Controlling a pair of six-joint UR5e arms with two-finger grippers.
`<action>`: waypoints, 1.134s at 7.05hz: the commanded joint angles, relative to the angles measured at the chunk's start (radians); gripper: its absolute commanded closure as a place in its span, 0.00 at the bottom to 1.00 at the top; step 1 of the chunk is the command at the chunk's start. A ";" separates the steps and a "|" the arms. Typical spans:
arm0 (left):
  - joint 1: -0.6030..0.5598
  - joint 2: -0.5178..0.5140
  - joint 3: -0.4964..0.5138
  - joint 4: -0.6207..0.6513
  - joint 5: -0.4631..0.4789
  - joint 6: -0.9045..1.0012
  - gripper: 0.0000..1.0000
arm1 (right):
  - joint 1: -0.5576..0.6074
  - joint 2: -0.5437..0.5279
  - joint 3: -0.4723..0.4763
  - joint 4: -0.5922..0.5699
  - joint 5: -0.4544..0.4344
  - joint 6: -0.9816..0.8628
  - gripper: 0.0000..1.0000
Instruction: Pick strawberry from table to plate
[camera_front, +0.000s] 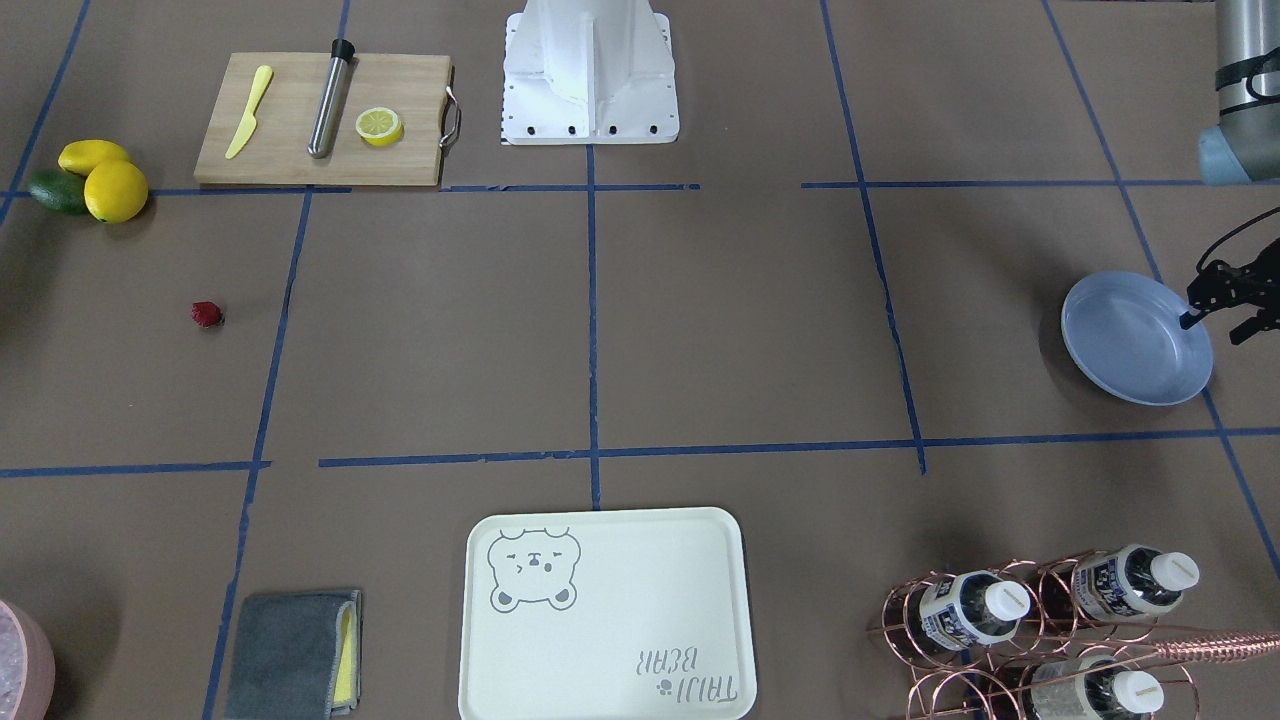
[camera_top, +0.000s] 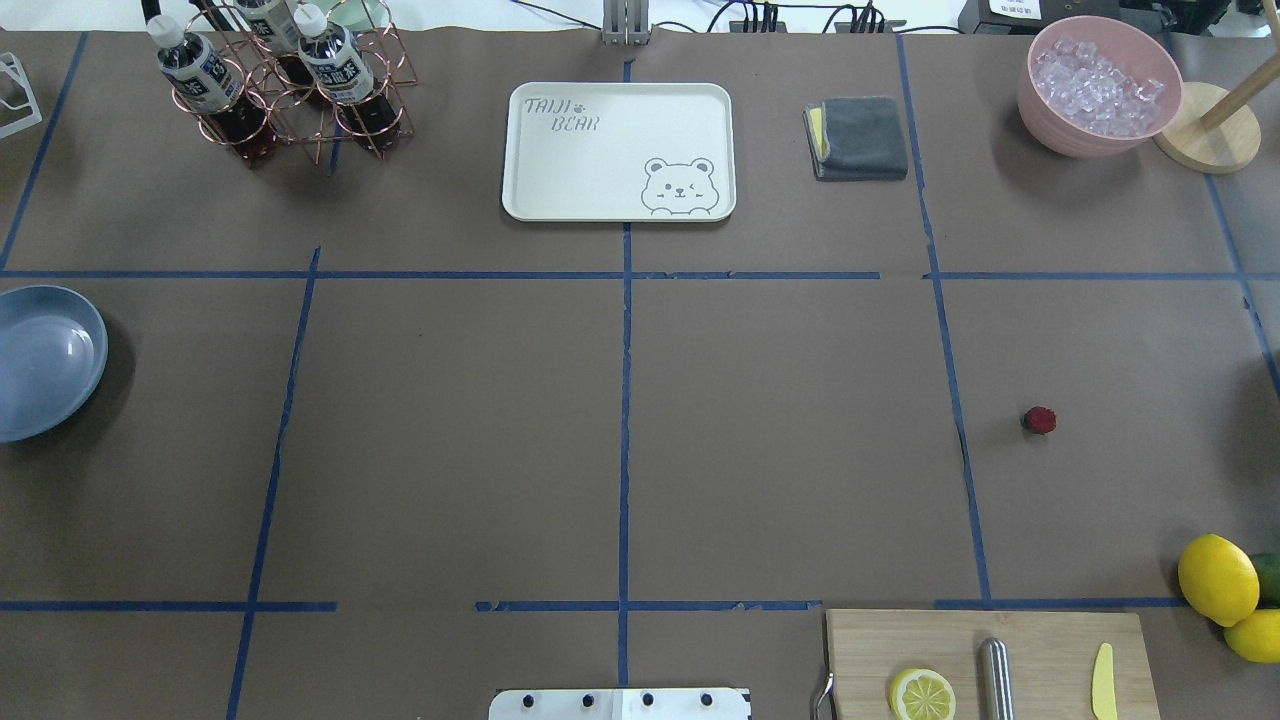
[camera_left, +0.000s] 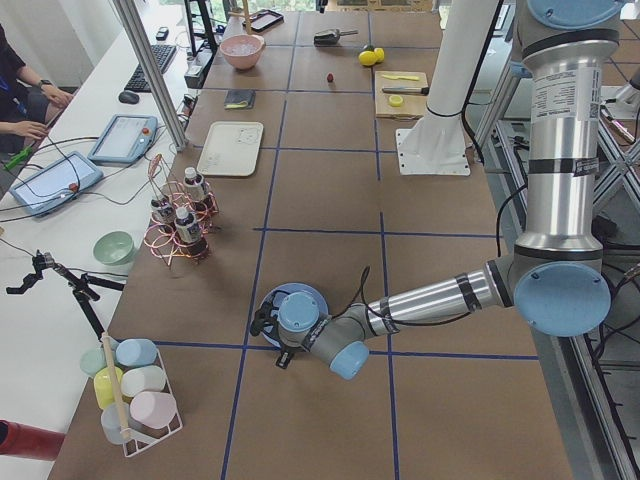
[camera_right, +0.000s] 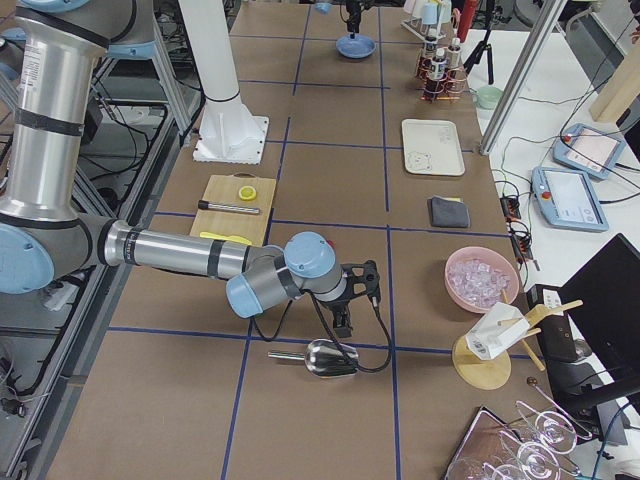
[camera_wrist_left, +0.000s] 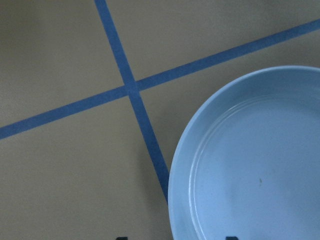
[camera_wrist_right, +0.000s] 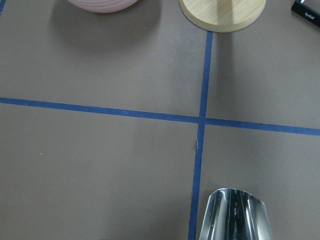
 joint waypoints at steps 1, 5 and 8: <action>0.019 -0.018 0.002 0.000 0.000 -0.091 0.77 | 0.000 -0.001 -0.020 0.072 0.000 0.009 0.00; 0.023 -0.031 -0.204 0.131 -0.010 -0.175 1.00 | 0.000 -0.002 -0.023 0.082 0.014 0.009 0.00; 0.123 -0.113 -0.542 0.318 -0.081 -0.559 1.00 | 0.000 -0.016 -0.023 0.082 0.017 0.009 0.00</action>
